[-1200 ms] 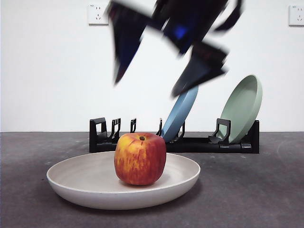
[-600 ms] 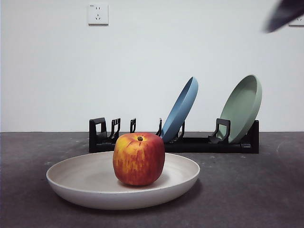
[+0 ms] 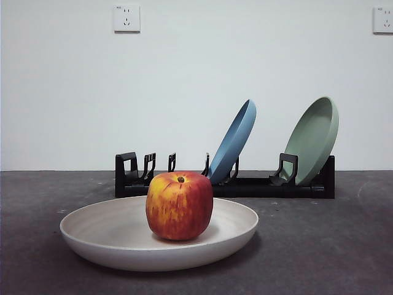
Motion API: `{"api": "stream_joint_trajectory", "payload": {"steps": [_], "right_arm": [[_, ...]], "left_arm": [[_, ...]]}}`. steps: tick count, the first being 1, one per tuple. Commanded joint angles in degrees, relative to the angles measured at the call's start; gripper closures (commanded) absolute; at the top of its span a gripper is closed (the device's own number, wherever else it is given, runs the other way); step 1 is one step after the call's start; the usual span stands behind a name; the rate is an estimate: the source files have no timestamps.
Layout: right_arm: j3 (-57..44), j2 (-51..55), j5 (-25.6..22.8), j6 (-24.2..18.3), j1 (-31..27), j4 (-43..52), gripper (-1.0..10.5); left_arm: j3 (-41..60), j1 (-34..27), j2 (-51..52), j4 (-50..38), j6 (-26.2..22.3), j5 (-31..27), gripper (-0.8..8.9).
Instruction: Take the yellow plate from the plate rack,put the plate on the table,take the apple from the table,put the apple in the plate
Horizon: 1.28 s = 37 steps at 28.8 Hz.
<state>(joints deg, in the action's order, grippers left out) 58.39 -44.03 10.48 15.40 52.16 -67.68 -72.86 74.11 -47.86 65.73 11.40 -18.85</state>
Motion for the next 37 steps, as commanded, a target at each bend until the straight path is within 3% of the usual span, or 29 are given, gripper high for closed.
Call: {"api": "stream_joint_trajectory", "payload": {"steps": [1, 21, 24, 27, 29, 35, 37], "right_arm": [[-0.2, 0.2, -0.1, -0.2, 0.2, 0.3, 9.5], [-0.2, 0.2, -0.1, -0.3, 0.2, 0.2, 9.5], [-0.2, 0.2, -0.1, -0.3, 0.2, 0.2, 9.5], [-0.2, 0.2, -0.1, -0.3, 0.2, 0.2, 9.5], [-0.2, 0.2, -0.1, -0.3, 0.2, 0.2, 9.5], [-0.2, 0.3, -0.1, -0.3, 0.2, 0.2, 9.5], [-0.2, 0.3, -0.1, -0.3, 0.1, 0.2, 9.5]], "left_arm": [[0.2, 0.1, -0.3, 0.3, 0.7, -0.5, 8.21], [0.2, 0.1, -0.4, 0.3, 0.6, -0.5, 8.16], [0.2, -1.5, -0.1, -2.7, -0.4, -3.5, 8.17], [0.2, -7.6, 0.6, -10.5, -7.9, -6.4, 8.17], [0.3, -14.6, 1.5, -17.6, -13.5, -4.3, 8.17], [4.6, -39.5, 7.3, -34.8, -19.0, 16.3, 8.17], [7.9, -46.8, 10.2, -40.0, -19.2, 19.7, 8.17]]}}
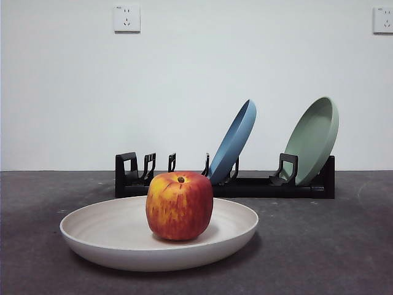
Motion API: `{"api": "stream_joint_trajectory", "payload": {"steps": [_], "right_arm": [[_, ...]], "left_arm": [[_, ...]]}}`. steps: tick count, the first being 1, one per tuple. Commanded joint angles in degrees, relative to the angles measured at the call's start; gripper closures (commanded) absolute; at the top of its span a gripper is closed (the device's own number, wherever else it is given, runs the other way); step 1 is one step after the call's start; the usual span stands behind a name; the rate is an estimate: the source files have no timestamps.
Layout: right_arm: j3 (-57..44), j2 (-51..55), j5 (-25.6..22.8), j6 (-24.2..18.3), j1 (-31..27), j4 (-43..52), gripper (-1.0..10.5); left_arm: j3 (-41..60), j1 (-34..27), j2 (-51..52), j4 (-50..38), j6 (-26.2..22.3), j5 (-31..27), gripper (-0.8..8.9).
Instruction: Take the yellow plate from the plate rack,put the plate on the table,take the apple from the table,put the apple in the plate
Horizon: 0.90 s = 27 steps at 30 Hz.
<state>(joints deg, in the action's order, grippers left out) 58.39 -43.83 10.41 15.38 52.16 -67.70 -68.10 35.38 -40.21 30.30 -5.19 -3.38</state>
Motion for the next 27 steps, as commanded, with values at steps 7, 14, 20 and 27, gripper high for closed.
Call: {"api": "stream_joint_trajectory", "payload": {"steps": [7, 14, 20, 27], "right_arm": [[-0.2, 0.1, -0.1, -0.2, 0.2, 0.3, 9.5], [-0.2, 0.4, -0.1, -0.2, 0.2, 0.3, 9.5], [-0.2, 0.4, -0.1, -0.2, 0.2, 0.3, 9.5], [-0.2, 0.4, -0.1, -0.2, 0.1, 0.3, 9.5]], "left_arm": [[22.4, -25.3, 15.2, -21.0, -2.4, 4.5, 8.17], [43.4, -31.8, 27.7, -27.5, -1.4, 4.5, 8.17], [57.2, -33.6, 34.4, -28.5, 3.5, 4.5, 8.16], [64.8, -33.6, 36.3, -28.0, 5.1, 4.5, 8.16]]}}
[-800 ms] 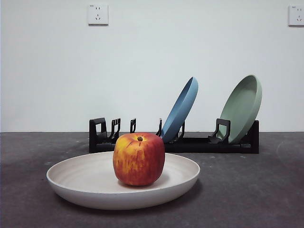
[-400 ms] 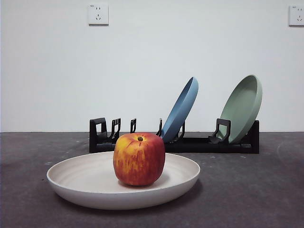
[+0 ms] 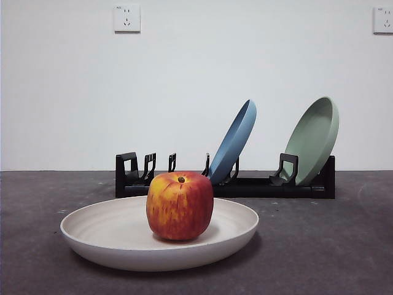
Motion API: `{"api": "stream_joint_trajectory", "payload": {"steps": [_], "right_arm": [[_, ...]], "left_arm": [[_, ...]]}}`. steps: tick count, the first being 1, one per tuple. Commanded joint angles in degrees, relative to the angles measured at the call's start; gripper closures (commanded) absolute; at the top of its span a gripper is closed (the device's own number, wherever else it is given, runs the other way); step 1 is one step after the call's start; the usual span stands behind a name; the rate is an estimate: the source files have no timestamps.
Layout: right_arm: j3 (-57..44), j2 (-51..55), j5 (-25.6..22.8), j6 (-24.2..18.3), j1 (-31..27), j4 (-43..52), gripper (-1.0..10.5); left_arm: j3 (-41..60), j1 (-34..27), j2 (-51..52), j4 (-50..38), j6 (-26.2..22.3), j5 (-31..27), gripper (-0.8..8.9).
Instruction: Take the yellow plate from the plate rack,put the plate on the table,take the apple from the table,put the apple in the plate
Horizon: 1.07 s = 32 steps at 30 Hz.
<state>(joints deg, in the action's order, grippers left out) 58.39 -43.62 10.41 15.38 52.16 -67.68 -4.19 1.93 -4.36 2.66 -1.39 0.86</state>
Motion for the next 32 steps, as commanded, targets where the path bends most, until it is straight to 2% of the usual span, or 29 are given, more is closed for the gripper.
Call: {"api": "stream_joint_trajectory", "payload": {"steps": [1, 13, 32], "right_arm": [[-0.2, 0.2, -0.1, -0.2, 0.2, 0.2, 9.5], [-0.2, 0.2, 0.0, -0.2, 0.2, 0.2, 9.5], [-0.2, 0.2, -0.1, -0.2, 0.2, 0.2, 9.5]], "left_arm": [[1.4, -0.2, 0.5, -0.3, 1.3, 0.2, 8.17], [4.0, -0.2, 4.2, 7.7, 5.3, 0.9, 8.17], [4.0, -0.2, 4.2, 7.7, 5.3, 0.7, 8.16]]}}
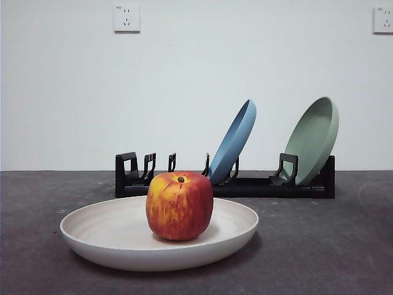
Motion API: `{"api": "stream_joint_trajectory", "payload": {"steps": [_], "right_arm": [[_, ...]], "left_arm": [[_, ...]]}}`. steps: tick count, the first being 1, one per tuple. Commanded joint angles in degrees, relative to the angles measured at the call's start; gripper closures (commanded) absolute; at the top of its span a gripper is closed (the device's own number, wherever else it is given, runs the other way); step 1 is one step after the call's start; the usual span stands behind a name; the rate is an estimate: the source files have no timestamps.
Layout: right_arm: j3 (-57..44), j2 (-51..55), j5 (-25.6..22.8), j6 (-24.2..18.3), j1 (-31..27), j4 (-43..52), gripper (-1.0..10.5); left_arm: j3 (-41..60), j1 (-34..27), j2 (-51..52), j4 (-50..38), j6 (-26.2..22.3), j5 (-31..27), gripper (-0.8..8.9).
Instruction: Take the yellow plate from the plate rack,put the plate on the table,take the apple from the table,put the apple in the plate
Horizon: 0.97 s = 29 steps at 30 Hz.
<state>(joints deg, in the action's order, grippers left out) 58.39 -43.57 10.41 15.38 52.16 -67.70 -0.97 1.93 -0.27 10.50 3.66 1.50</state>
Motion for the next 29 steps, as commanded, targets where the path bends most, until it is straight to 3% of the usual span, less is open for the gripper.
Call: {"api": "stream_joint_trajectory", "payload": {"steps": [1, 4, 8, 12, 15, 21, 29], "right_arm": [[-0.2, 0.1, -0.1, -0.2, 0.2, 0.2, 9.5], [-0.2, 0.6, -0.2, -1.1, -0.1, 0.2, 9.5], [-0.2, 3.8, -5.1, -8.9, -4.2, 4.7, 9.5], [-2.6, 8.9, -2.0, -16.3, -15.0, 21.1, 9.5], [-7.4, 13.2, 2.1, -19.4, -25.6, 32.7, 9.5], [-22.6, 22.2, 2.8, -19.1, -41.6, 47.1, 9.5], [-45.2, 34.6, 2.6, -14.8, -47.1, 60.8, 9.5]], "left_arm": [[0.8, -0.2, 0.1, -0.1, 0.2, 0.1, 8.16], [0.8, -0.2, 0.1, -0.1, 0.3, 0.1, 8.16], [0.8, -0.2, 0.1, -0.1, 0.3, 0.1, 8.17], [0.8, -0.2, 0.1, -0.1, 0.2, 0.1, 8.16], [0.8, -0.2, 0.1, -0.1, 0.2, 0.1, 8.16], [0.8, -0.2, 0.1, -0.1, 0.2, 0.1, 8.16], [0.8, -0.2, 0.1, -0.1, 0.2, 0.1, 8.17]]}}
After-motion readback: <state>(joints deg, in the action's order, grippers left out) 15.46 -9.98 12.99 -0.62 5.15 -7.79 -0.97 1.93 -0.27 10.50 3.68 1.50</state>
